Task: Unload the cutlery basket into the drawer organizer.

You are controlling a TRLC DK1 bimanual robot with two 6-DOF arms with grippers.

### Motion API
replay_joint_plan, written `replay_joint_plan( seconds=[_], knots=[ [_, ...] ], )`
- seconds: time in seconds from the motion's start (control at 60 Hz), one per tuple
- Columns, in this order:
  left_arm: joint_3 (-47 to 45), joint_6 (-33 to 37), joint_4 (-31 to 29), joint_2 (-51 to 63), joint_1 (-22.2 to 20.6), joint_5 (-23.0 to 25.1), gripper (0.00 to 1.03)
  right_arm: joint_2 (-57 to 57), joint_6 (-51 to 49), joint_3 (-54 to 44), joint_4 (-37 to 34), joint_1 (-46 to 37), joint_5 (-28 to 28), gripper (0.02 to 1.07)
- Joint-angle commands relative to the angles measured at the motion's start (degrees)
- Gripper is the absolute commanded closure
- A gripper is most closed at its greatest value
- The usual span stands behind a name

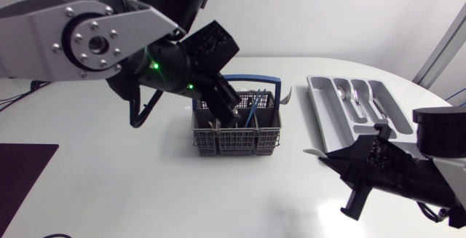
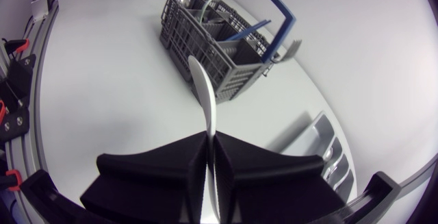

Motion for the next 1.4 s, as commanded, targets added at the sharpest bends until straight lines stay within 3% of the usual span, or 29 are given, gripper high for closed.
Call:
replay_joint_plan(
  seconds=[0.0, 0.233, 0.65, 1.067, 1.383],
  knots=[
    [-2.82, 4.07, 2.35, -0.71, 1.68, -0.19, 0.42, 2.63, -7.48, 1.36, -1.98, -7.76, -4.27, 0.95],
    [-5.73, 8.55, 4.28, -0.71, 3.62, -0.19, 0.42, 17.49, -21.45, 6.55, -2.50, -25.16, -12.44, 0.95],
    [-9.77, 13.12, 6.92, -0.80, 6.08, -0.19, 0.42, 39.02, -37.54, 22.28, -7.78, -39.49, -14.03, 0.95],
    [-10.38, 14.79, 7.45, -1.06, 6.43, -0.10, 0.42, 47.46, -44.92, 29.49, -6.11, -45.02, -2.34, 0.95],
    [-11.44, 15.32, 7.18, -1.76, 5.55, -0.10, 0.42, 51.94, -42.28, 28.26, 0.13, -39.93, 7.16, 0.94]
  ],
)
